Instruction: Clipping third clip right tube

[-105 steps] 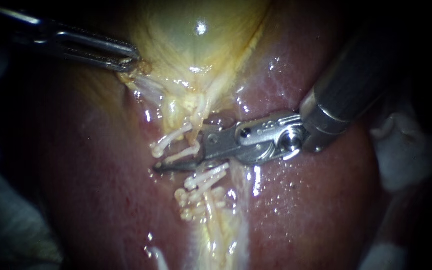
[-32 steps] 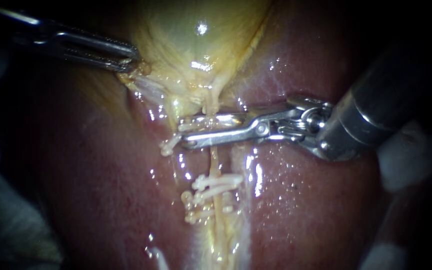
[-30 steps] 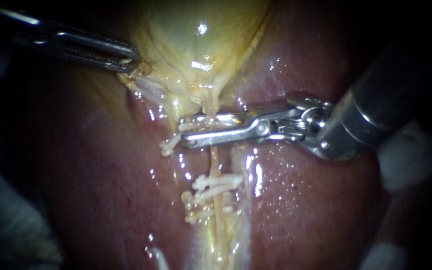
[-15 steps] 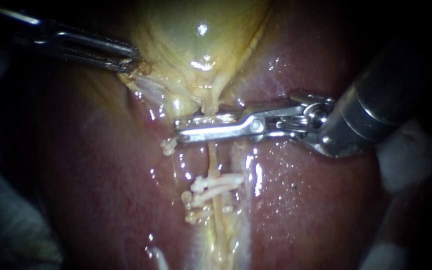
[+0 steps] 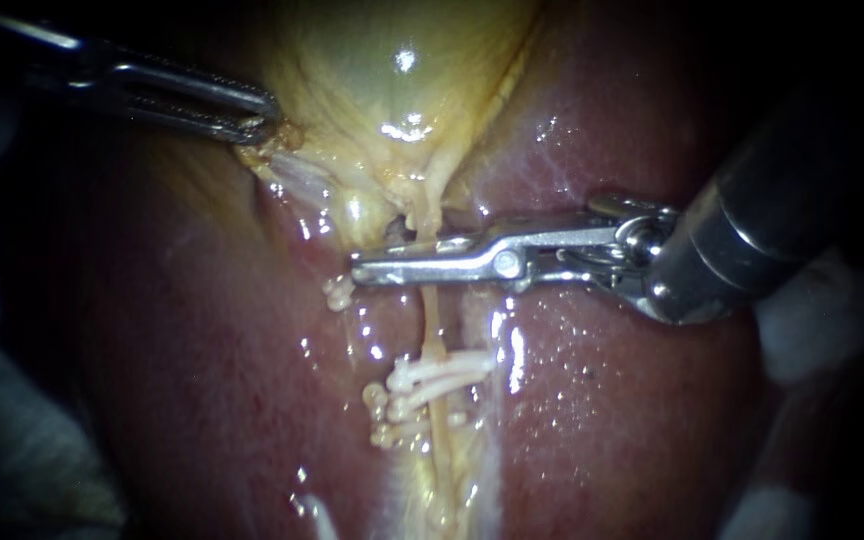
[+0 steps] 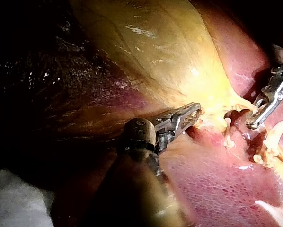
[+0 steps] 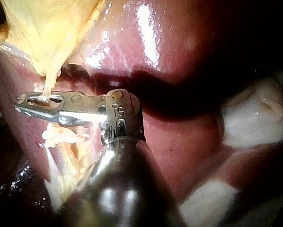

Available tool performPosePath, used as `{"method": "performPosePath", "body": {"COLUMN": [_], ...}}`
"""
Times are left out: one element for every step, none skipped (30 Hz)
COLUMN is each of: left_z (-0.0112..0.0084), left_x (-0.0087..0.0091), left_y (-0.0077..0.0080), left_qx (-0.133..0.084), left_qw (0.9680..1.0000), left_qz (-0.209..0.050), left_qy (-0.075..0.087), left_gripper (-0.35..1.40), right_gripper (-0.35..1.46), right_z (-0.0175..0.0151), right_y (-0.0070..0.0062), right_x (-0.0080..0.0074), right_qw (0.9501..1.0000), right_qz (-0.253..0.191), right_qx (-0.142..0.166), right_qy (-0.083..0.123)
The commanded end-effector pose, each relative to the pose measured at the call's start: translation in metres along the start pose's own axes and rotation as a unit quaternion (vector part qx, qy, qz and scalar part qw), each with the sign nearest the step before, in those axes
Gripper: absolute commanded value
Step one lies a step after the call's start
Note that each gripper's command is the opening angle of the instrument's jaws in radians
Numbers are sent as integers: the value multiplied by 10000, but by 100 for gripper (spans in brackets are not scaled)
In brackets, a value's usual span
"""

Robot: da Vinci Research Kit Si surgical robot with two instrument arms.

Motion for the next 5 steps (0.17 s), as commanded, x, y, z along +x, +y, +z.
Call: {"method": "performPosePath", "body": {"left_z": [0, 0, 0, 0, 0], "left_x": [0, 0, 0, 0, 0], "left_y": [0, 0, 0, 0, 0], "left_qx": [0, 0, 0, 0, 0], "left_qw": [10000, 10000, 10000, 10000, 10000], "left_qz": [0, 0, 0, 0, 0], "left_qy": [0, 0, 0, 0, 0], "left_gripper": [-35, -35, -35, -35, -35], "right_gripper": [-35, -35, -35, -35, -35], "right_z": [0, 0, 0, 0, 1], "right_y": [0, 0, 0, 0, 0], "right_x": [0, 0, 0, 0, 0], "right_qw": [10000, 10000, 10000, 10000, 10000], "right_qz": [-4, -4, -4, -3, -4], "right_qx": [6, 6, 6, 6, 6], "right_qy": [-2, -2, -2, -2, -1]}}
